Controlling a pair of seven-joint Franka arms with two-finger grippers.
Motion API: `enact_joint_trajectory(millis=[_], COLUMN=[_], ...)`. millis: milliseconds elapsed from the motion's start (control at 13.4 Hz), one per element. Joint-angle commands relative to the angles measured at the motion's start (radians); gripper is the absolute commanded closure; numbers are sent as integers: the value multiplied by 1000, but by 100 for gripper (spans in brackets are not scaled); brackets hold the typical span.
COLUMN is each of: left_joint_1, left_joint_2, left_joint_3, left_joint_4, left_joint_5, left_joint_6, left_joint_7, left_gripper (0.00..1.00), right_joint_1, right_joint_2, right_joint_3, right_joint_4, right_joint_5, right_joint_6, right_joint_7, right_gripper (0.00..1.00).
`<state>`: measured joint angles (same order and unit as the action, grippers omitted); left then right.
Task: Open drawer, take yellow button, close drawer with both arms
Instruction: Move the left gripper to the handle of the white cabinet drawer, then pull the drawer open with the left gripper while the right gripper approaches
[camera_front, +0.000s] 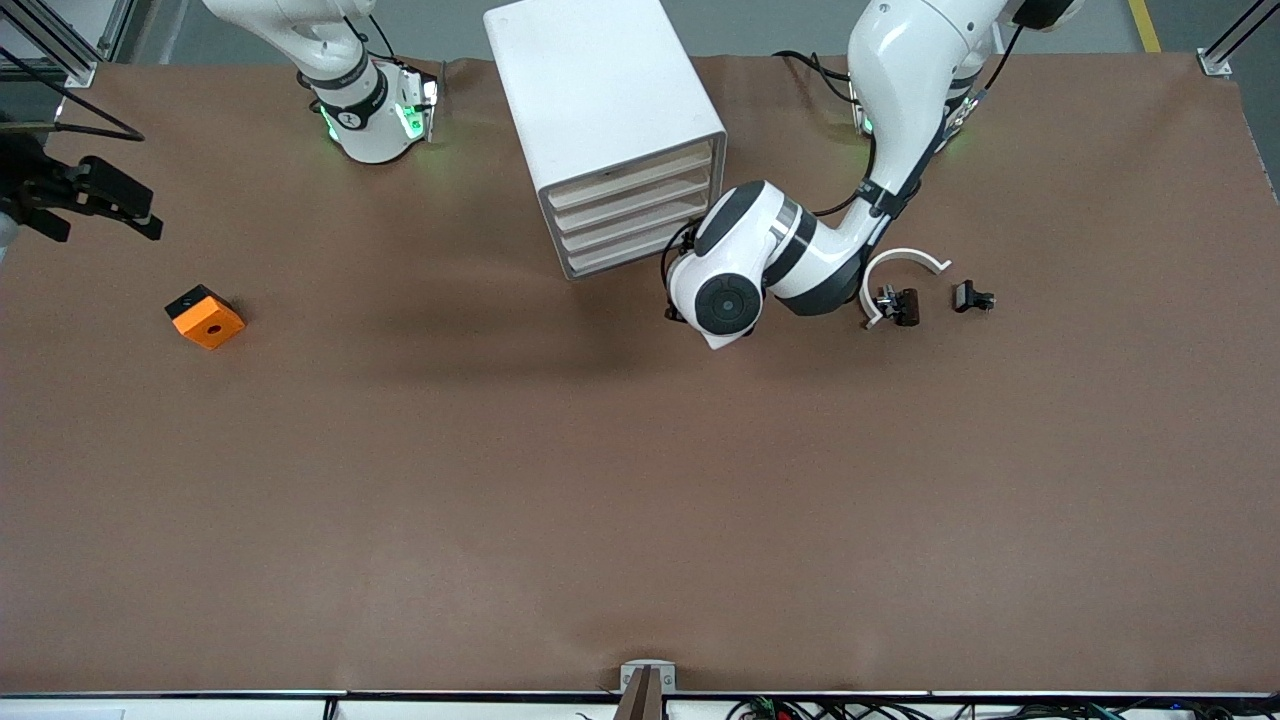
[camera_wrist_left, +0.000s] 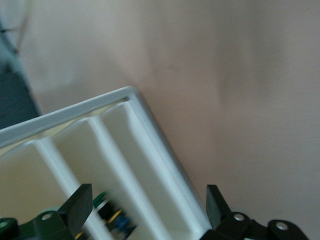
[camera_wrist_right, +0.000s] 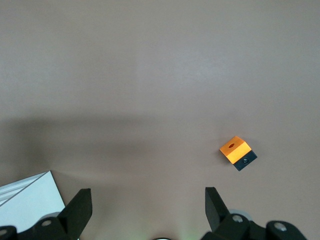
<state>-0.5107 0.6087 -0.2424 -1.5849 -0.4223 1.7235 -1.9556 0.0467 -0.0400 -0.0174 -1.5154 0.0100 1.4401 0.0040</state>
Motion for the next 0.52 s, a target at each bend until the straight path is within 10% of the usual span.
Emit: enact_joint_trajectory(millis=[0,449], left_joint_1=[15,49], left_joint_2=[8,54], left_joint_3=[6,14], left_joint_4=[17,26], left_joint_5=[-97,-308], left_joint_6=[-90,-211], left_joint_7=[-19,-116], left_gripper=[0,0], right_joint_1=[39,133], right_joint_2=[26,71], right_joint_3=[1,2], right_joint_4=[3,-21], right_joint_5=[-5,5], right_joint_6=[-10,-4], right_joint_7=[1,13], right_gripper=[0,0])
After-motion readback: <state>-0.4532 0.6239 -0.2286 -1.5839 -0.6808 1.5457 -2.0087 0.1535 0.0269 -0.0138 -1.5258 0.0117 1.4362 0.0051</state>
